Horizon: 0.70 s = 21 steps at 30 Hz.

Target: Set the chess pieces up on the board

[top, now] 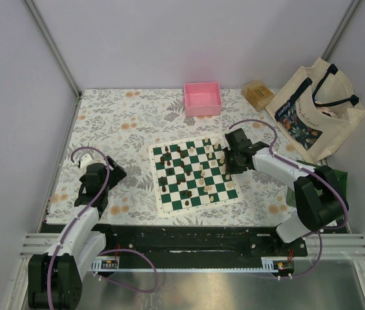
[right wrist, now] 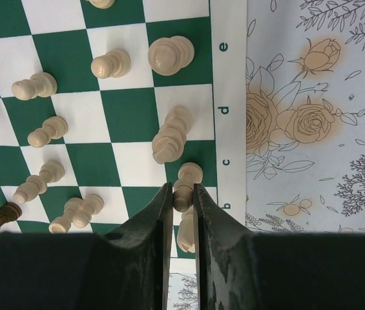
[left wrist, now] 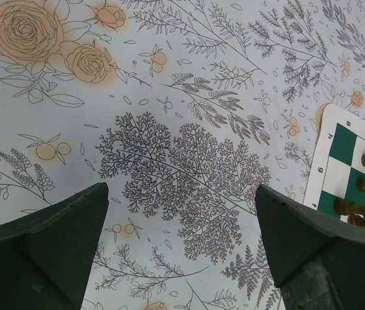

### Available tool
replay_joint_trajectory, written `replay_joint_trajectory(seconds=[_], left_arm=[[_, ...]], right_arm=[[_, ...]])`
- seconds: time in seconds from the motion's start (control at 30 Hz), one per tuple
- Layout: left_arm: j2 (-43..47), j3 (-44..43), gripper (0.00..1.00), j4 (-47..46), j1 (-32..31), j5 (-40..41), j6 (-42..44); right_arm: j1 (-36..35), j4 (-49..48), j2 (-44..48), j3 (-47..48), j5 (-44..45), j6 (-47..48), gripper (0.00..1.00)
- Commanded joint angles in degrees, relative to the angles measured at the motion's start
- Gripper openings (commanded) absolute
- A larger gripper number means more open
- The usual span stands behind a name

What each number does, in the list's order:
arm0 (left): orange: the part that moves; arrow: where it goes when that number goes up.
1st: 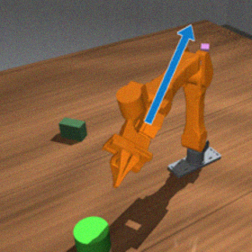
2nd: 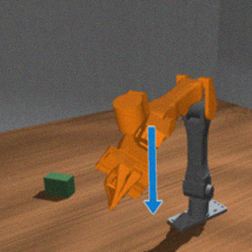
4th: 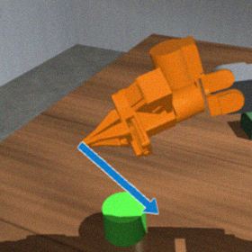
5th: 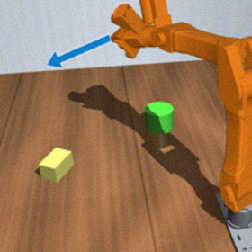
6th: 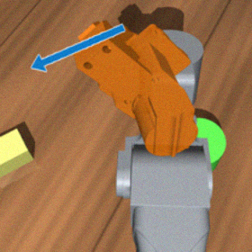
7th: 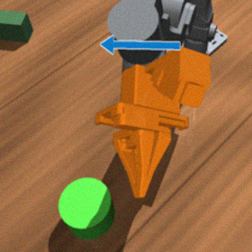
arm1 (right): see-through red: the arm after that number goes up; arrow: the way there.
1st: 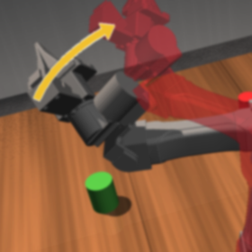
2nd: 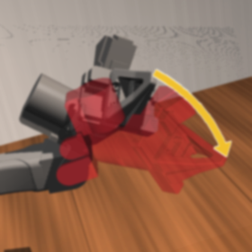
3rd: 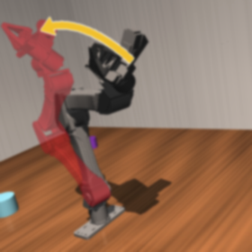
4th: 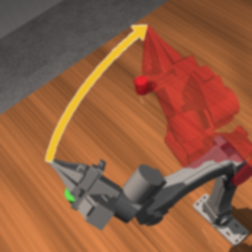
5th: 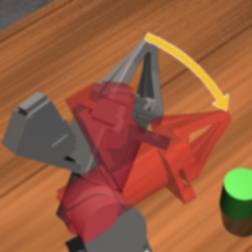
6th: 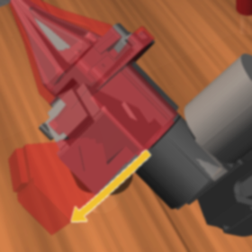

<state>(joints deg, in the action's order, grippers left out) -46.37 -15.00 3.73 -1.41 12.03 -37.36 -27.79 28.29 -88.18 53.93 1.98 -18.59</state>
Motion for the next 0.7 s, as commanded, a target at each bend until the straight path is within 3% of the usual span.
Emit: replay_joint_trajectory(seconds=[0.0,0.43,0.67], left_arm=[[-0.5,-1.4,0.99,-2.3,0.1,0.5,0.1],[-0.2,-1.3,0.99,-2.3,0.1,0.6,0.0],[-0.2,-1.3,0.99,-2.3,0.1,0.5,0.0]], right_arm=[[0.3,-1.1,1.7,0.0,-0.8,0.2,0.13],[0.3,-4.0,0.4,-1.6,-1.4,-0.8,0.15],[0.3,-3.1,0.8,-1.6,-0.8,-0.5,0.29]])
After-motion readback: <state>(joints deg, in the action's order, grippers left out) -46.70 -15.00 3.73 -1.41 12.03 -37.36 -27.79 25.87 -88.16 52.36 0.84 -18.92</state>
